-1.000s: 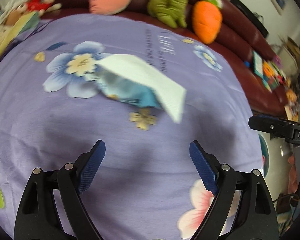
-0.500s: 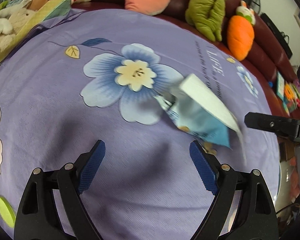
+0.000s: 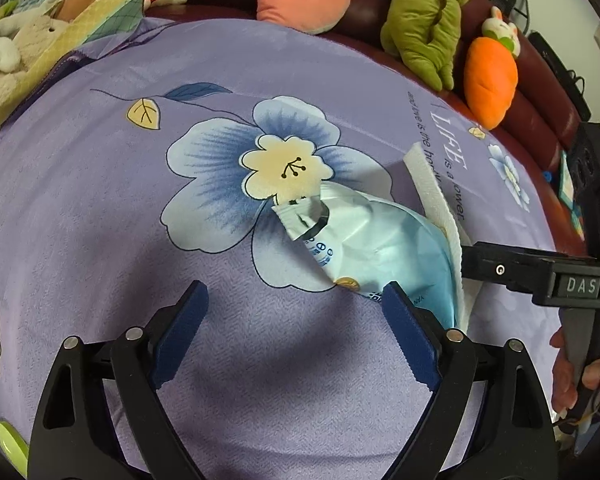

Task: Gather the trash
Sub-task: 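Grasp the light-blue wrapper with the left tool while the right tool grasps the white paper towel, then carry the blue wrapper and paper towel over the teal bin with both tools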

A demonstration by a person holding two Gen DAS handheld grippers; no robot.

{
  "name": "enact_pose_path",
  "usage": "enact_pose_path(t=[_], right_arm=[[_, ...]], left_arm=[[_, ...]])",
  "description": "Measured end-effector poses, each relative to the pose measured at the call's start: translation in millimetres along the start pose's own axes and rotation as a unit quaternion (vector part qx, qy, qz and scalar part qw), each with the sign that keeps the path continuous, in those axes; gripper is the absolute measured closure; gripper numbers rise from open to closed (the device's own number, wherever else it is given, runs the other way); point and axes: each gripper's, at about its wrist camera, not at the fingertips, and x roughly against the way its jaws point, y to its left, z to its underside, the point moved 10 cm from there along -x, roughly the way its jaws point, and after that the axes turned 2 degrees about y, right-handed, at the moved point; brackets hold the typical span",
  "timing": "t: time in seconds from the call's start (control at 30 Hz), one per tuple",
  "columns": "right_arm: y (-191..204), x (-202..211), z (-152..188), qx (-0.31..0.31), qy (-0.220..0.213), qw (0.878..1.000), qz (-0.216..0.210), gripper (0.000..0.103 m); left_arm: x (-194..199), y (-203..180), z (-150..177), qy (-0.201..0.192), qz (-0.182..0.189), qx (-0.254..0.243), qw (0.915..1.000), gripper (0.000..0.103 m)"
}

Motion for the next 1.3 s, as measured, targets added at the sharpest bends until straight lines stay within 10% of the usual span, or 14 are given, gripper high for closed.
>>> enact_pose_path(t=[0.37,0.53,0.6,0.9,1.17,1.3], right_arm=[[8.4,-5.7,19.3,0.128,-0.027,0.982,0.137,0.041],[16.1,0.5,30.1,0.14,-0.024,0.981,0.131,0.09],[16.8,3.2,37.8,0.13,-0.018,0.985,0.116,0.095],[-41.3,77.8,61.8,0.014,-0.073,0.993,0.093,0.096],[-92.7,119.9,102.3,-0.051,-0.094,0.99,0.092,0.096],[-109.0,128.1,118.1,-0.073,-0.1,0.989,0.087,0.096]], left_arm=[[7.3,30.3,-2.0,-0.004,-0.008,0.042,0.9991,0.012],[11.0,34.6,-6.3,-0.005,0.0,0.06,0.9982,0.012],[14.4,27.6,-8.7,-0.007,0.011,0.059,0.9982,0.012],[7.1,-23.3,-24.7,0.003,0.051,0.058,0.997,0.012],[-24.2,-39.9,-18.9,0.013,-0.032,0.031,0.9989,0.014],[-17.2,-47.2,-12.9,0.003,-0.063,0.006,0.998,0.051]])
